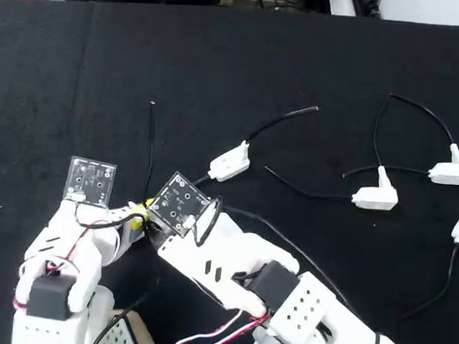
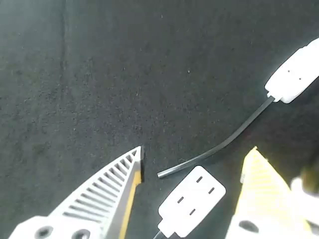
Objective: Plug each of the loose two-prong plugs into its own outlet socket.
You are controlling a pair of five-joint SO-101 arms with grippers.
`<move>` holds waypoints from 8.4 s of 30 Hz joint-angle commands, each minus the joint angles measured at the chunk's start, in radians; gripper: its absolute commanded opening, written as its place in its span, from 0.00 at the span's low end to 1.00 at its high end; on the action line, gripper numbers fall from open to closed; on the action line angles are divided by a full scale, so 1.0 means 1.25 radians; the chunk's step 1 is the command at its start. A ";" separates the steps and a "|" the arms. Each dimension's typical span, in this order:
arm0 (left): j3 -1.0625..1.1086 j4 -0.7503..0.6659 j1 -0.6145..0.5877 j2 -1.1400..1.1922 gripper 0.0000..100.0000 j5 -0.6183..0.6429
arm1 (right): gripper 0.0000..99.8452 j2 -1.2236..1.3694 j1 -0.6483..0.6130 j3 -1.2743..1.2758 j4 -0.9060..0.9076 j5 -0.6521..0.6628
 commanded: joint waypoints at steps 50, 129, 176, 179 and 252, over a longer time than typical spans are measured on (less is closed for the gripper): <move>-0.131 -0.034 -0.517 -0.006 0.32 0.146 | 0.01 0.332 -0.005 0.013 -0.356 -0.312; -0.095 -0.041 -0.554 -0.006 0.32 0.145 | 0.01 0.708 0.362 -0.265 -0.096 -0.061; -0.072 -0.036 -0.168 -0.006 0.03 0.098 | 0.04 -0.602 0.682 0.241 0.259 0.102; 0.028 -0.099 -0.163 -0.007 0.03 0.074 | 0.04 -0.613 0.685 0.323 0.259 0.102; 0.225 -0.199 -0.188 -0.006 0.03 -0.041 | 0.04 -0.612 0.681 0.373 0.487 0.102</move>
